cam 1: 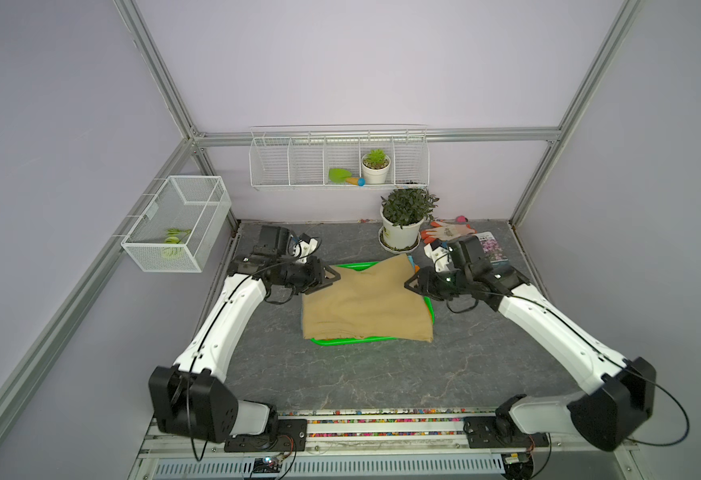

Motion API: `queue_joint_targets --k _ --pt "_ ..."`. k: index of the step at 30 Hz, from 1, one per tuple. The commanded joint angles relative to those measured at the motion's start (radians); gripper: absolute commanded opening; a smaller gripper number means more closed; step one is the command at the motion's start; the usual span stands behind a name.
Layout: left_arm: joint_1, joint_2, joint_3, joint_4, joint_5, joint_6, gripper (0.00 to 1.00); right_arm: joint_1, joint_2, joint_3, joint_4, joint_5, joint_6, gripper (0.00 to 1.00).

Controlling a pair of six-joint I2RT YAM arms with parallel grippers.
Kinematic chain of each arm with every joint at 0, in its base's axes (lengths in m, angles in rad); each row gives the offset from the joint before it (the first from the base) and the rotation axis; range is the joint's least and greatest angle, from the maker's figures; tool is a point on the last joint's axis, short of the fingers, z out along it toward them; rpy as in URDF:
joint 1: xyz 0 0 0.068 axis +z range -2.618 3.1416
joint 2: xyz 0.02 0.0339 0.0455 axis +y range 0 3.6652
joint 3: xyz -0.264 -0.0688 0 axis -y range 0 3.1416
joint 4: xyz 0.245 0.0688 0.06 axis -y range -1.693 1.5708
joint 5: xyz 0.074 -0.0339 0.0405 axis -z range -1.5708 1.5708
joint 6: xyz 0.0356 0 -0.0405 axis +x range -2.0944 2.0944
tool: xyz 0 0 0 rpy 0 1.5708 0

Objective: Put the folded long pants in the basket
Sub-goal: Adjust the long pant in the basket.

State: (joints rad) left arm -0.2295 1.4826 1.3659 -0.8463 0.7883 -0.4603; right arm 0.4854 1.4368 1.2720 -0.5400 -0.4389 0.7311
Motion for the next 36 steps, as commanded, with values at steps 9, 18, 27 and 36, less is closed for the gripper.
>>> queue_joint_targets --k 9,18,27,36 --pt "0.117 0.256 -0.078 0.295 -0.08 -0.076 0.28 -0.092 0.484 0.152 0.4 -0.023 0.229 0.21" --pt "0.18 0.044 -0.245 0.303 -0.081 -0.07 0.46 -0.2 0.437 0.033 0.462 -0.102 0.217 0.23" --pt "0.113 -0.292 -0.419 0.2 0.171 -0.045 0.47 -0.102 -0.007 -0.14 0.23 -0.136 0.13 0.32" --pt "0.049 -0.282 -0.588 0.149 0.047 -0.08 0.31 -0.08 -0.053 -0.346 0.186 -0.222 0.129 0.3"
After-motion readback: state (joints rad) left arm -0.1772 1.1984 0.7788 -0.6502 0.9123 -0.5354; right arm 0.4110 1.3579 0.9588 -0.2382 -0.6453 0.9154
